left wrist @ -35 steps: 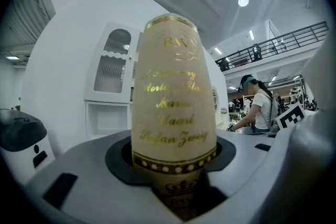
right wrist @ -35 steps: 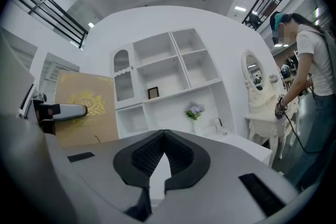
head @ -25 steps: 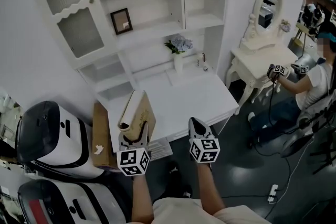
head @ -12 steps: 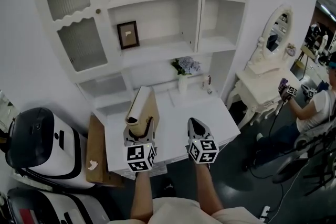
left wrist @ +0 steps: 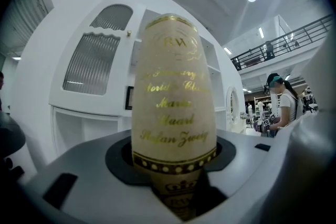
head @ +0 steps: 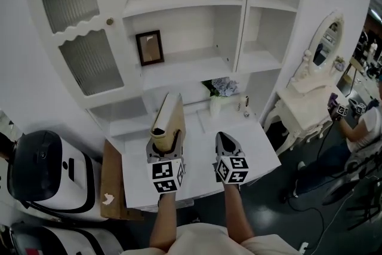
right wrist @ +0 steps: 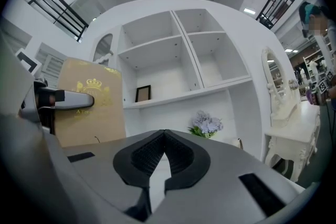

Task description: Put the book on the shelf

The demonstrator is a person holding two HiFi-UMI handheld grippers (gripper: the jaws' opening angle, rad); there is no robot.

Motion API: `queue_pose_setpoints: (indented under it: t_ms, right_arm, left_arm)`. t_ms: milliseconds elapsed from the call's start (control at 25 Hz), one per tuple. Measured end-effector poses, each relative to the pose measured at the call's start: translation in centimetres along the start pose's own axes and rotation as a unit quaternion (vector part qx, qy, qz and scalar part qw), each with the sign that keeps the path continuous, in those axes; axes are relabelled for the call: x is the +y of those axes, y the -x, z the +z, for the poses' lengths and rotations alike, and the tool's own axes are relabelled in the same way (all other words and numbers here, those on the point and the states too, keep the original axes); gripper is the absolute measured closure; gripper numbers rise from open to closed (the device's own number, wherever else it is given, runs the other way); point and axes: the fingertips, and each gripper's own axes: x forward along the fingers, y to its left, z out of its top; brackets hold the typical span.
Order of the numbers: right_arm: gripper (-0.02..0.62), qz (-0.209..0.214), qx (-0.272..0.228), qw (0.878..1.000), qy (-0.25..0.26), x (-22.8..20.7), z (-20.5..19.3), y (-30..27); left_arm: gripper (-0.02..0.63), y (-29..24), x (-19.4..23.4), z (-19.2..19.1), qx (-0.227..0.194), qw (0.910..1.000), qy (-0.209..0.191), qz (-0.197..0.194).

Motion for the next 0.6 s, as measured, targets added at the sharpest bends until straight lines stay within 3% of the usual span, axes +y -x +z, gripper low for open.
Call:
queue_pose_setpoints:
  t_ms: [320, 600]
  right_arm:
    - [0.569, 0.012, 0.012, 1.0, -0.003, 0.7, -0.7, -4.2]
    - [0.569, 0.022, 0.021, 1.0, -0.002, -0.7, -0.2, -5.4]
  left_arm:
    - [0.37, -3.1, 1.4, 0.3, 0.003, 1.0, -0.003, -0.007]
    - [0.37, -4.8, -0.2, 1.0, 0.0, 0.9999, -0.006, -0.015]
